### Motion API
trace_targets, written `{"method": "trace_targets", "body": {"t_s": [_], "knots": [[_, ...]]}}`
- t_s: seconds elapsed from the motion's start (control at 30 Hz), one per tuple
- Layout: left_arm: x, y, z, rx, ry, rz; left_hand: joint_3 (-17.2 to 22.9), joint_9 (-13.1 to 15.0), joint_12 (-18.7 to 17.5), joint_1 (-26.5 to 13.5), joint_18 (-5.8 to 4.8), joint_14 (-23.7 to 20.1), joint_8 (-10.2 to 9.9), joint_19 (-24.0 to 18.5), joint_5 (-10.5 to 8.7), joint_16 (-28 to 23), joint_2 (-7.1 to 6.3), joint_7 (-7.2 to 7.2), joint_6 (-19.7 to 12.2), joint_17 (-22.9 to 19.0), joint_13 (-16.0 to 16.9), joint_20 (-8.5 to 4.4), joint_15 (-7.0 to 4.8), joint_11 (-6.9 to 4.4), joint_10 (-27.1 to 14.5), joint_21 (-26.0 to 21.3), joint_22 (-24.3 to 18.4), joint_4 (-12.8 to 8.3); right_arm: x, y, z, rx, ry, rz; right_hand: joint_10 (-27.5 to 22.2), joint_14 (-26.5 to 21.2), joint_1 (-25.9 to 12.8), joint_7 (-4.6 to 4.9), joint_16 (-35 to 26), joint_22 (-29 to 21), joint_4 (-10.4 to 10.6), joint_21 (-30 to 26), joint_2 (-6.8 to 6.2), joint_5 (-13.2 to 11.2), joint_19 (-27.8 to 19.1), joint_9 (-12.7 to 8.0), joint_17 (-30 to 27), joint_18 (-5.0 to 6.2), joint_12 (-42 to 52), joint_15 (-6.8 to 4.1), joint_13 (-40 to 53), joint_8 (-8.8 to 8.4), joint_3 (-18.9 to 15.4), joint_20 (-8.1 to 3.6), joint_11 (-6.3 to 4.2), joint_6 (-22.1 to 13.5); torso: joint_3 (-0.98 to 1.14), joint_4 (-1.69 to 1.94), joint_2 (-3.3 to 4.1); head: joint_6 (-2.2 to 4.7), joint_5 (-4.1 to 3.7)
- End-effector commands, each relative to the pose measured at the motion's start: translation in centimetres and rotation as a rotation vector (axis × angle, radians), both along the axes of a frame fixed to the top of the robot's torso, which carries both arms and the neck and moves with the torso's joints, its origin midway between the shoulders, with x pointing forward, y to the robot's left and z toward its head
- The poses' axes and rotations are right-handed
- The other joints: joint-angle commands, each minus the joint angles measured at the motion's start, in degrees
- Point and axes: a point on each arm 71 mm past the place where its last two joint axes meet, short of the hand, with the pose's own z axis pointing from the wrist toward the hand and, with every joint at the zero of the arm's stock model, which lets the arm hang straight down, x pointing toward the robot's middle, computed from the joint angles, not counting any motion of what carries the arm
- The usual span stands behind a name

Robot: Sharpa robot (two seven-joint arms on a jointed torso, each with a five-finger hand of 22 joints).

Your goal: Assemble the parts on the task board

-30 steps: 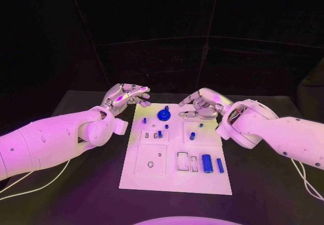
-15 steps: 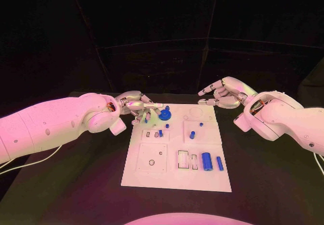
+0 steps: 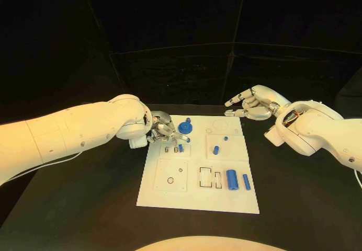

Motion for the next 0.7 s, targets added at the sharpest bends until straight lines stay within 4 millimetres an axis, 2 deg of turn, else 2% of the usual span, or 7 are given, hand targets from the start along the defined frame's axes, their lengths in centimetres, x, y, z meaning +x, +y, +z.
{"method": "trace_targets", "body": {"t_s": [0.03, 0.13, 0.23, 0.33, 0.4, 0.7], "knots": [[0.3, 0.3, -0.2, 0.16, -0.009, 0.008, 0.01, 1.04, 0.67, 1.1, -0.79, 5.5, 1.33, -0.05, -0.16, 0.28, 0.32, -0.02, -0.9, 12.71, 0.63, -0.21, -0.27, 0.02, -0.41, 0.52, 0.59, -0.07, 0.1, 0.1, 0.0, -0.012, 0.014, 0.004, -0.34, 4.05, 0.35, 0.12, -0.33, 7.72, -0.11, -0.27, 0.24, 0.23, 1.71, 0.08, 7.2, -0.08, -0.38, 0.13, 1.75, 0.33, -0.25, 0.25, -0.06, 0.33, 0.0, -0.01, 0.06, -0.18, 0.11], [0.4, -0.1, -0.2, 0.176, -0.013, 0.008, -0.19, 1.76, 1.13, 1.41, -0.82, 5.53, 2.28, -0.07, -0.14, 0.33, 0.42, -0.01, -1.51, 12.82, 1.05, -0.19, -0.25, -0.01, -0.43, 0.82, 1.02, 0.15, 0.1, 0.1, 0.0, -0.017, 0.015, 0.004, -0.34, 4.05, 0.35, 0.12, -0.33, 7.72, -0.11, -0.27, 0.24, 0.23, 1.71, 0.08, 7.2, -0.08, -0.38, 0.13, 1.75, 0.33, -0.25, 0.25, -0.06, 0.33, -0.07, 0.04, 0.1, -0.34, 0.04], [0.6, -0.5, -0.2, 0.188, -0.012, 0.007, -0.51, 2.56, 1.51, 1.59, -0.85, 5.55, 3.34, -0.11, -0.14, 0.37, 0.47, -0.04, -2.22, 12.9, 1.34, -0.17, -0.25, -0.04, -0.51, 1.13, 1.44, 0.52, 0.2, 0.2, -0.1, -0.021, 0.014, 0.004, -0.33, 4.03, 0.35, 0.11, -0.36, 7.72, -0.09, -0.27, 0.25, 0.29, 1.71, 0.08, 7.14, -0.08, -0.37, 0.12, 1.76, 0.35, -0.31, 0.24, -0.07, 0.34, -0.05, 0.03, 0.12, -0.41, 0.03], [0.8, -0.8, -0.2, 0.198, -0.009, 0.005, -0.57, 2.71, 1.57, 1.63, -0.86, 5.55, 3.54, -0.12, -0.17, 0.37, 0.48, -0.06, -2.35, 12.92, 1.39, -0.17, -0.27, -0.03, -0.53, 1.17, 1.49, 0.59, 0.2, 0.3, -0.1, -0.026, 0.015, 0.007, -0.32, 4.02, 0.37, 0.1, -0.4, 7.7, -0.07, -0.29, 0.28, 0.41, 1.7, 0.08, 7.07, -0.07, -0.37, 0.1, 1.75, 0.39, -0.39, 0.23, -0.09, 0.38, -0.01, 0.0, 0.09, -0.55, 0.09], [0.9, -0.9, -0.3, 0.201, -0.009, 0.004, -0.88, 3.54, 1.84, 1.82, -0.85, 5.56, 4.62, -0.23, -0.13, 0.39, 0.64, -0.05, -3.15, 12.96, 1.56, -0.16, -0.25, -0.05, -0.68, 1.34, 1.71, 1.03, 0.2, 0.4, -0.1, -0.028, 0.017, 0.011, -0.33, 4.0, 0.42, 0.08, -0.44, 7.62, -0.03, -0.33, 0.35, 0.65, 1.65, 0.08, 7.03, -0.05, -0.41, 0.08, 1.72, 0.45, -0.5, 0.2, -0.11, 0.41, -0.02, 0.02, 0.09, -0.64, 0.09], [1.0, -1.6, -1.1, 0.213, 0.003, -0.011, -0.98, 4.17, 2.2, 2.23, -0.89, 5.6, 5.47, -0.26, -0.12, 0.46, 0.86, -0.06, -3.74, 13.14, 1.88, -0.14, -0.25, -0.06, -0.7, 1.59, 2.08, 1.22, 0.4, 0.7, -0.3, -0.038, 0.032, 0.019, -0.31, 3.96, 0.48, 0.05, -0.55, 7.47, 0.05, -0.41, 0.47, 1.07, 1.57, 0.07, 6.86, -0.02, -0.41, 0.04, 1.7, 0.52, -0.68, 0.16, -0.14, 0.43, -0.07, 0.02, 0.1, -0.72, 0.12]]}}
